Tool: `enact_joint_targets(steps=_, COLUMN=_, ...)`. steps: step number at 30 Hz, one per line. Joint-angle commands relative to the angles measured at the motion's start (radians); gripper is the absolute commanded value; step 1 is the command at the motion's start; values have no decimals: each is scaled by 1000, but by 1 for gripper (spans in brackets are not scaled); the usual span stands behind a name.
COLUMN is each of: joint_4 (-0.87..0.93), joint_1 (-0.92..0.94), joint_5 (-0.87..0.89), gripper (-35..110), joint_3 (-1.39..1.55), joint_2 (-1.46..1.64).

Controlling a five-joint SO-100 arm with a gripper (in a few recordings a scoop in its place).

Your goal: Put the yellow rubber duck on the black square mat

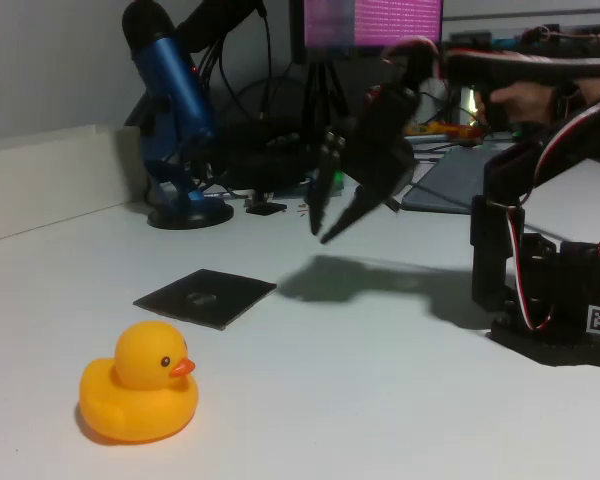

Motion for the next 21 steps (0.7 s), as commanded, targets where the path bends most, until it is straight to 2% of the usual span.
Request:
enact_joint_targets(steps=1, joint_4=-5, joint_1=-6, joint_5=-21, gripper=3, joint_3=-169, joint_2=-94)
enact_joint_targets(steps=21, joint_4=-5, joint_1=-15, joint_5=-23, gripper=3, joint_3=-1077, joint_2=-545)
